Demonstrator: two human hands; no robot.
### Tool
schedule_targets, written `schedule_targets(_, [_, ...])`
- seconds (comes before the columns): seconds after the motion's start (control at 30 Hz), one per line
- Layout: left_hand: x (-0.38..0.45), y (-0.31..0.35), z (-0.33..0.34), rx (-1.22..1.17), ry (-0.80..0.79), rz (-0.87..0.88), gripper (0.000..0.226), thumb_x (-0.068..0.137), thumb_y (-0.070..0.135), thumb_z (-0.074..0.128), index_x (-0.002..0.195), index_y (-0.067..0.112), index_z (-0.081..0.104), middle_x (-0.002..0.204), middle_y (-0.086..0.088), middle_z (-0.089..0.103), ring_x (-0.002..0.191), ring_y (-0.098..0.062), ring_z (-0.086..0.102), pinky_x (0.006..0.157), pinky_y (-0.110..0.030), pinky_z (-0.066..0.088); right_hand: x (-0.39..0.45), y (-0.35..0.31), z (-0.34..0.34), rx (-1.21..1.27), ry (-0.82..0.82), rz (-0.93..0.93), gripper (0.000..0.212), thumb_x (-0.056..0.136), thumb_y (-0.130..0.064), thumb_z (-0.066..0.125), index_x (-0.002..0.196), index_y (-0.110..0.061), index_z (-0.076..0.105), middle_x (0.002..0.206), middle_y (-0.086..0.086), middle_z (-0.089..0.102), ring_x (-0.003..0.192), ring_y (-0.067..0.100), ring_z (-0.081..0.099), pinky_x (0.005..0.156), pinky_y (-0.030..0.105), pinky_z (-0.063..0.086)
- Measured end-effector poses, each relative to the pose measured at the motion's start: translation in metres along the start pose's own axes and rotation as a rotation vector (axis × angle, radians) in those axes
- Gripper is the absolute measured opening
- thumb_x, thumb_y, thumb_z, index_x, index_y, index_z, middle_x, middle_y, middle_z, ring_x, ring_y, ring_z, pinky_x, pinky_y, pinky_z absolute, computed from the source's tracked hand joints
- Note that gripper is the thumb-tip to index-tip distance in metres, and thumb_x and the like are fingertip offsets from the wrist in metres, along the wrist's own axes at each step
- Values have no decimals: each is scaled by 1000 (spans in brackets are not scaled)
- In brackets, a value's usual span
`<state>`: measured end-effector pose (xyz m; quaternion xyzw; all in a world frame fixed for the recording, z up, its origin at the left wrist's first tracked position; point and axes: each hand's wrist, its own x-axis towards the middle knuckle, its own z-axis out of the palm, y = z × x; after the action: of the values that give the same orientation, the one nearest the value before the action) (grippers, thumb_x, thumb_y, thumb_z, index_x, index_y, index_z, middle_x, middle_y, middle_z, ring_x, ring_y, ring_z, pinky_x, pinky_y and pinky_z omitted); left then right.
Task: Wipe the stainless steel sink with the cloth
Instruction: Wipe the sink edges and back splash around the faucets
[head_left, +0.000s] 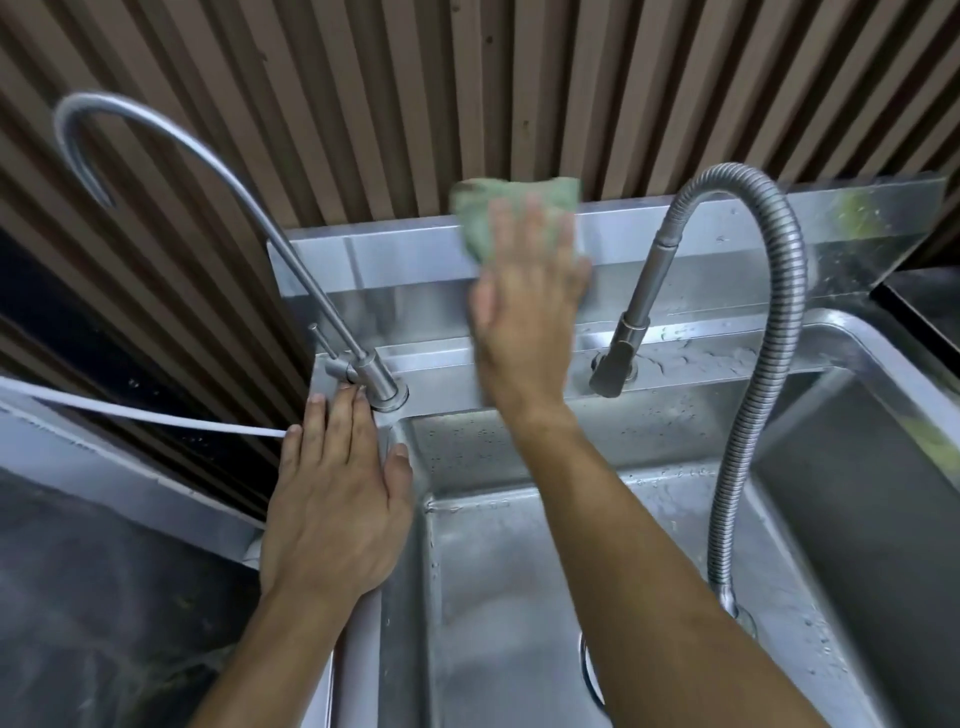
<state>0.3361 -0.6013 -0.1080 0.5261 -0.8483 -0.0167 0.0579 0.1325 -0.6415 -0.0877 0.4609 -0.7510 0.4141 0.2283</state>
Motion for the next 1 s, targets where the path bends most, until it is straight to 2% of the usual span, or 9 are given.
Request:
schedule_targets(0.07, [0,2,-1,-13,10,-6,78,98,51,5,162,9,18,171,-5,15,158,-24,7,128,-43,7,12,18,-11,167,130,289,56,108,-21,35,162,-10,23,170,16,14,158,33,7,127,32,-6])
schedule_targets(0.13, [0,4,-2,-16,16,-11,78,98,50,7,162,8,20,171,-5,17,158,-25,9,128,-44,8,10,3,-9,190,103,358,56,109,-22,34,162,-9,21,171,14,12,158,35,3,128,37,-8])
schedule_targets(0.2, [0,4,-3,-17,4,-15,78,98,50,6,163,9,17,172,-4,13,159,-24,6,128,-42,5,-7,-28,2,131,-56,68,57,108,-22,38,162,-13,22,171,9,14,158,36,3,128,52,-3])
schedule_targets(0.27, [1,2,-3,-10,-7,-15,77,98,50,5,163,10,12,172,-3,8,159,-23,2,128,-41,3,-27,-49,13,93,-213,-341,61,103,-17,48,161,-18,28,170,5,22,158,33,10,127,53,2])
schedule_targets(0.33, [1,1,-4,-7,-6,-7,77,97,49,7,163,9,15,172,-5,11,159,-24,4,129,-43,6,-29,-45,19,44,-248,-475,68,97,-11,53,160,-23,31,168,0,26,158,28,15,127,52,6])
schedule_targets(0.57, [0,2,-5,-26,-28,-21,79,96,50,5,163,10,15,172,-3,10,159,-23,4,128,-42,5,-37,-24,-31,284,-125,234,65,98,2,40,161,-12,27,171,4,19,159,26,5,126,54,17])
schedule_targets(0.77, [-1,2,-4,-18,-44,-36,78,96,50,4,164,11,10,173,-1,5,159,-22,0,129,-42,3,-67,-28,-37,-70,-537,37,55,104,-25,40,157,-14,36,168,5,27,157,34,17,123,59,17])
schedule_targets(0.87, [-4,3,-5,-10,-46,-21,79,95,50,3,164,11,9,173,-1,3,159,-22,-1,129,-41,2,-77,-3,-34,-139,-559,-38,54,106,-35,34,157,-18,38,167,3,30,156,32,21,127,53,9])
schedule_targets(1.0, [-12,5,-9,-62,0,17,74,99,46,10,162,8,20,171,-6,13,159,-26,6,129,-41,5,-75,12,-44,-200,-491,112,55,107,-31,35,159,-13,33,169,6,24,158,33,12,126,44,4])
